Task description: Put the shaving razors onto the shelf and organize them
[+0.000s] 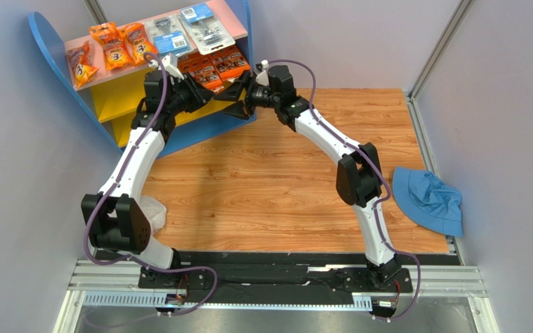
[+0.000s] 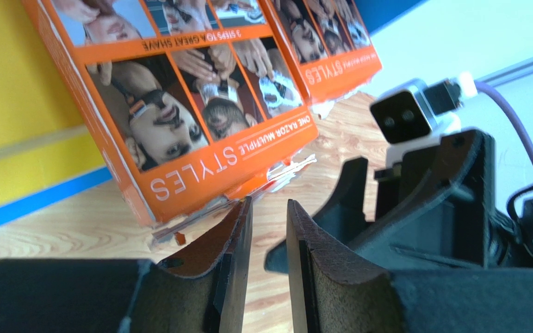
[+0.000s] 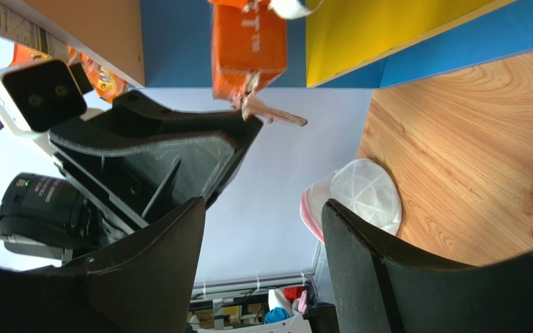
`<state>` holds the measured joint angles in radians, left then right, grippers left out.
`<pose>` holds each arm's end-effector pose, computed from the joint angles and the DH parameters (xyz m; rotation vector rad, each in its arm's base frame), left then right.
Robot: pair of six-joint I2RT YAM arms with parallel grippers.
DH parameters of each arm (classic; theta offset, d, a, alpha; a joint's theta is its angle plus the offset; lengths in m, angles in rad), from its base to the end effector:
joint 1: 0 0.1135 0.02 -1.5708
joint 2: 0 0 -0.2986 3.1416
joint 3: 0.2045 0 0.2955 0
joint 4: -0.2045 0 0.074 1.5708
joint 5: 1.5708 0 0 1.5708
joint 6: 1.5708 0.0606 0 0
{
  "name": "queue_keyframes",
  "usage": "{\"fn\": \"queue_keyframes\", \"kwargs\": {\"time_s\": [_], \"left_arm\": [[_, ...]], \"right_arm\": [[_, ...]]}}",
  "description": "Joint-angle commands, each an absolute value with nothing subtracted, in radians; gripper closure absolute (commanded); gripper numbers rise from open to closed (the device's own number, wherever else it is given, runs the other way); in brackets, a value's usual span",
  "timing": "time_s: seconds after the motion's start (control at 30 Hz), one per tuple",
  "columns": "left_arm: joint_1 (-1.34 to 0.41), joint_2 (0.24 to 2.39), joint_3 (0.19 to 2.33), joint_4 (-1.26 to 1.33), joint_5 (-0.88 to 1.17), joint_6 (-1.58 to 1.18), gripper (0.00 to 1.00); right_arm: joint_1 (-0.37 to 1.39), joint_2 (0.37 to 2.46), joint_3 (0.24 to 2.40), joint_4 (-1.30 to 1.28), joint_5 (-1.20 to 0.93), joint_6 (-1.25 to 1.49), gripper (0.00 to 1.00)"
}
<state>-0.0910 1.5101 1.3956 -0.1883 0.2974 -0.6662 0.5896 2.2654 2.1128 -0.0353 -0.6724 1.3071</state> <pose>0.4188 -0.0560 0.3988 -0.3430 1.9078 -0.7918 0.4989 0.3792 0.3356 0.1682 2.1751 1.8364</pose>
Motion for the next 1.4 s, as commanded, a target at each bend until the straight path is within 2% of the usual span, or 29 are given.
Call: {"fn": "queue_keyframes", "kwargs": {"time_s": [0.0, 0.33, 0.7, 0.9, 1.03, 1.1, 1.13, 1.2, 1.23, 1.37], "left_arm": [[-0.077, 1.549, 1.477, -0.192, 0.291, -0.617, 1.00], [-0.060, 1.626, 1.574, -0.201, 0.363, -0.577, 1.00], [-0.063, 1.399, 1.295, -0.005, 0.475, -0.598, 1.00], [-0.098, 1.249, 1.194, -0.040, 0.472, -0.563, 1.00], [-0.141, 1.149, 1.120, -0.104, 0.439, -0.511, 0.88], [-0.158, 1.069, 1.042, -0.107, 0.426, -0.518, 0.80], [-0.161, 1.042, 1.010, -0.101, 0.426, -0.528, 0.73], [-0.164, 0.959, 0.915, -0.086, 0.434, -0.563, 0.66], [-0.166, 0.933, 0.885, -0.086, 0.434, -0.575, 0.58], [-0.176, 0.789, 0.737, -0.119, 0.423, -0.609, 0.42]], "right_arm": [[0.581, 2.174, 2.105, 0.028, -0.701, 1.279, 0.34], [0.574, 2.043, 1.921, 0.055, -0.707, 1.229, 0.34], [0.578, 1.882, 1.724, 0.049, -0.681, 1.158, 0.34], [0.591, 1.783, 1.588, 0.028, -0.649, 1.109, 0.34], [0.615, 1.701, 1.513, -0.092, -0.594, 1.010, 0.34], [0.630, 1.634, 1.476, -0.233, -0.499, 0.913, 0.34], [0.650, 1.608, 1.457, -0.267, -0.462, 0.888, 0.33], [0.666, 1.530, 1.389, -0.333, -0.368, 0.838, 0.33], [0.681, 1.508, 1.369, -0.356, -0.338, 0.822, 0.33], [0.718, 1.385, 1.263, -0.498, -0.137, 0.758, 0.33]]}}
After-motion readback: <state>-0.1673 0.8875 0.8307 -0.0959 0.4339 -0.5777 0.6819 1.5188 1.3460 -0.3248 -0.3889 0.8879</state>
